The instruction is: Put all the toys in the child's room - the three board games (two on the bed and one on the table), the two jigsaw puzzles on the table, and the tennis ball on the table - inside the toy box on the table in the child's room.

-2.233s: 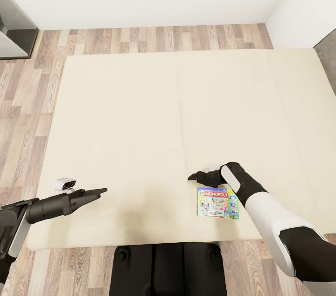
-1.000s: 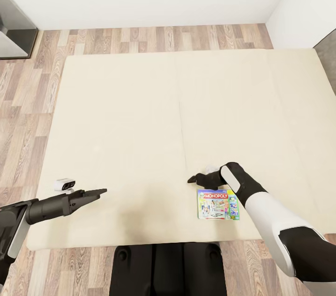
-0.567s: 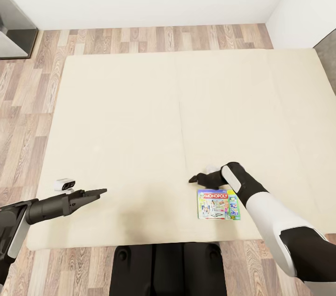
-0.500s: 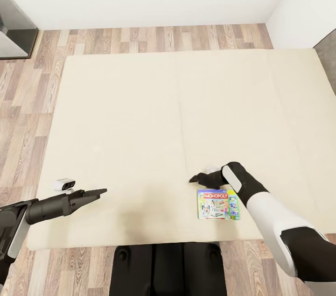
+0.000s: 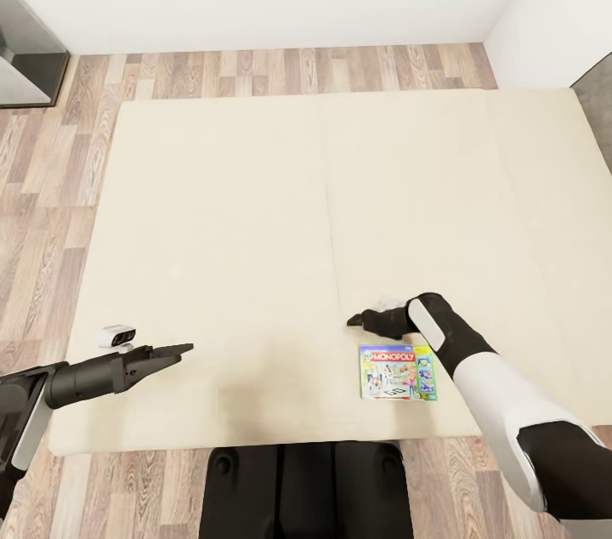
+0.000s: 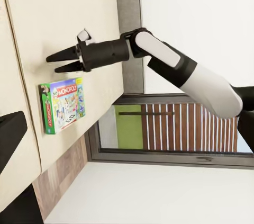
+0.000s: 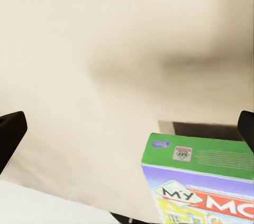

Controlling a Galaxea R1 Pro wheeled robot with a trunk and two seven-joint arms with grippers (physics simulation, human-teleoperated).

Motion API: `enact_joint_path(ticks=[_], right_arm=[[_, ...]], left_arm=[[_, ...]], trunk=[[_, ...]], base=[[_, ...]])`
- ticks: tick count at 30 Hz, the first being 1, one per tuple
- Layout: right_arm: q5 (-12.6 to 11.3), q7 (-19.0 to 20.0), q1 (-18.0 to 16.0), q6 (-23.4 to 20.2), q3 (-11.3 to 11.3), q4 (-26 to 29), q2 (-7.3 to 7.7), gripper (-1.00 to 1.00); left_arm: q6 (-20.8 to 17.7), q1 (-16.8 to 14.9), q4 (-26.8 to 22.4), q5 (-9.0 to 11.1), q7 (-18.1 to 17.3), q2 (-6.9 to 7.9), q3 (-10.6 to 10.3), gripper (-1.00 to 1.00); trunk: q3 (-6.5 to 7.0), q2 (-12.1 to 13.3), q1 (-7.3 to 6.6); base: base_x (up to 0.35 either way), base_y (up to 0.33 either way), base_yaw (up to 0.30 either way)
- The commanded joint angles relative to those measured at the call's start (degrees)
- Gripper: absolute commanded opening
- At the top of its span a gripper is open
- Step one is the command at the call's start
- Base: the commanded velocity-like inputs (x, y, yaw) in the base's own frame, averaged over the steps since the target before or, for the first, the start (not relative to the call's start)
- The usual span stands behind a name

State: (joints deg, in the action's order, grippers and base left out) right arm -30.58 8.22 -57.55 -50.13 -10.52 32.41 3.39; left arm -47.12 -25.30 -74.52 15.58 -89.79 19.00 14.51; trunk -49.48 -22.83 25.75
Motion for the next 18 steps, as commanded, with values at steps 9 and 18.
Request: enact_joint_path(ticks=[9,18], right_arm=[[-0.1,0.7,5.2,-0.4,0.7,11.0,2.72,1.0],[-0.4,0.7,9.8,-1.0,4.8,17.7,7.21,1.0]], left_arm=[[-0.6,0.0,0.0,0.0,-0.2,0.74,0.0,1.0],[-0.6,0.0,0.0,0.0,-0.2,0.85,0.0,1.0]], trunk=[[-0.06,-0.1,0.03],[-0.06,-0.1,0.03]], base=[[0.0,0.0,0.0],[0.0,0.0,0.0]])
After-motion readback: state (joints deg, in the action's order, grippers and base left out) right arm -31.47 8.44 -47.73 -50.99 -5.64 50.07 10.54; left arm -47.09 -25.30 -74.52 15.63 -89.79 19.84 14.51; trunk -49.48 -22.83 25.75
